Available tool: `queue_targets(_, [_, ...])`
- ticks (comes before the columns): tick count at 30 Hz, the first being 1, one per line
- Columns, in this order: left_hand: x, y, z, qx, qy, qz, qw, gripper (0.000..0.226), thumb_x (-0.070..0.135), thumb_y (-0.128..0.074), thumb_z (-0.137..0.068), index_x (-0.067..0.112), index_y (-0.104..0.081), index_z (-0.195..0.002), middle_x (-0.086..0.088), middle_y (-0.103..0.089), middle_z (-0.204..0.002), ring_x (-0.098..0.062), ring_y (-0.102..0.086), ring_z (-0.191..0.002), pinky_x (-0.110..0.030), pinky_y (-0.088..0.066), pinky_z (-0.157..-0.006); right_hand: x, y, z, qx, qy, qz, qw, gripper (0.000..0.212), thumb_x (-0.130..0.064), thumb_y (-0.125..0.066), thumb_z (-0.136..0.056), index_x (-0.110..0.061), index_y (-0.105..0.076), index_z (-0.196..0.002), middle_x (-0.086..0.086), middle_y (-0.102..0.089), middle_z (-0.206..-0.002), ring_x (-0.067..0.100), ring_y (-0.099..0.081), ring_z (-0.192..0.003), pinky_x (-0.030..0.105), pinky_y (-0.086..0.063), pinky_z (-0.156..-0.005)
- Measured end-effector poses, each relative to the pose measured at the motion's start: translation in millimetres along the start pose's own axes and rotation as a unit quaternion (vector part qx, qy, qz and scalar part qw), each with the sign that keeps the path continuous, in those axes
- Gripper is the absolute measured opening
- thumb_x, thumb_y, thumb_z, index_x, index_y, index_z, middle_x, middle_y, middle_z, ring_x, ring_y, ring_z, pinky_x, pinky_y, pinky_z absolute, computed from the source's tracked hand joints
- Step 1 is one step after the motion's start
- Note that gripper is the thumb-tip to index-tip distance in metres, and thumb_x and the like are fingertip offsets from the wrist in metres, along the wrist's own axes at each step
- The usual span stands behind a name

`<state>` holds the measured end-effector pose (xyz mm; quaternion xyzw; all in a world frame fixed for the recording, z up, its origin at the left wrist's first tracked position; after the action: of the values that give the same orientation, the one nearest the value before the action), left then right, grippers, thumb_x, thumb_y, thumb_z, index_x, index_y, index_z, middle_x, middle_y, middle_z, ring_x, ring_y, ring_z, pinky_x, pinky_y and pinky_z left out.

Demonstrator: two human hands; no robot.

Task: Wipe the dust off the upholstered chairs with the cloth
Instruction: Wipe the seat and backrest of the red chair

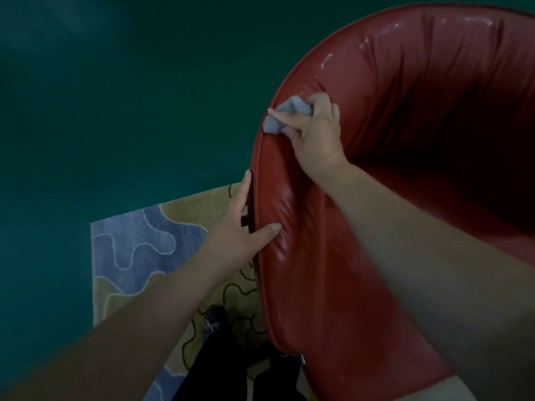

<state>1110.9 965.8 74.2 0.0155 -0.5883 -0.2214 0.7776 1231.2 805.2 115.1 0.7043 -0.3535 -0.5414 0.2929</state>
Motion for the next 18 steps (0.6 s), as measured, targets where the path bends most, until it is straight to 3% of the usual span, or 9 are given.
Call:
queue_targets(4, [12.9, 10.6, -35.5, 0.001, -0.013, -0.004, 1.0, 0.098, 0.038, -0.075, -0.078, 0.045, -0.006, -0.149, 0.028, -0.025, -0.147, 0.015, -0.035, -0.125, -0.006, -0.036, -0.092, 0.4, 1.7, 13.7, -0.013, 0.014, -0.045, 0.999, 0.035, -0.018, -0.056, -0.093, -0.036, -0.061, -0.123, 0.008, -0.044, -0.11, 0.029, -0.042, -0.104, 0.035, -0.036, -0.097])
queue_targets(7, [22.9, 20.5, -63.1, -0.019, -0.014, -0.037, 0.999, 0.105, 0.041, -0.078, -0.072, 0.045, -0.007, -0.149, 0.035, -0.028, -0.141, 0.018, -0.038, -0.118, -0.003, -0.036, -0.089, 3.8, 6.2, 65.9, -0.021, 0.026, -0.094, 0.995, 0.038, -0.012, -0.057, -0.093, -0.034, -0.06, -0.125, 0.005, -0.043, -0.107, 0.028, -0.046, -0.102, 0.032, -0.04, -0.095])
queue_targets(12, [32.0, 37.4, -102.9, -0.101, -0.012, -0.047, 0.994, 0.121, 0.052, -0.083, -0.054, 0.045, -0.007, -0.148, 0.022, -0.024, -0.153, 0.004, -0.038, -0.13, -0.032, -0.039, -0.106, 9.4, 3.9, 44.5, 0.028, 0.0, -0.022, 0.999, 0.036, -0.008, -0.058, -0.091, -0.029, -0.065, -0.12, 0.017, -0.049, -0.106, 0.032, -0.046, -0.097, 0.031, -0.038, -0.092])
queue_targets(15, [33.3, 40.2, -120.3, -0.127, -0.037, -0.047, 0.99, 0.122, 0.054, -0.083, -0.05, 0.048, -0.01, -0.147, 0.035, -0.03, -0.14, 0.021, -0.047, -0.11, -0.023, -0.044, -0.096, 15.7, 2.0, -14.5, 0.04, -0.01, 0.031, 0.999, 0.035, -0.016, -0.054, -0.093, -0.034, -0.063, -0.122, 0.017, -0.049, -0.11, 0.035, -0.045, -0.1, 0.039, -0.039, -0.092])
queue_targets(18, [33.3, 40.8, -138.6, -0.152, -0.036, -0.047, 0.987, 0.126, 0.061, -0.085, -0.045, 0.051, -0.008, -0.145, 0.032, -0.026, -0.144, 0.011, -0.037, -0.129, -0.031, -0.04, -0.106, 28.8, 7.1, -63.5, 0.067, -0.073, 0.065, 0.993, 0.039, -0.021, -0.053, -0.092, -0.041, -0.058, -0.125, 0.011, -0.046, -0.116, 0.031, -0.041, -0.107, 0.036, -0.036, -0.095])
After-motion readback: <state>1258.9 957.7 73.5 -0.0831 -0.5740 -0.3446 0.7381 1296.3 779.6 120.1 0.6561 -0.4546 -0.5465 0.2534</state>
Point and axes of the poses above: each hand's wrist, its own z-axis away from the middle knuckle, its own y-axis out of the back of the hand, x = y × z, the point moved 5 cm from there along -z, towards the middle knuckle
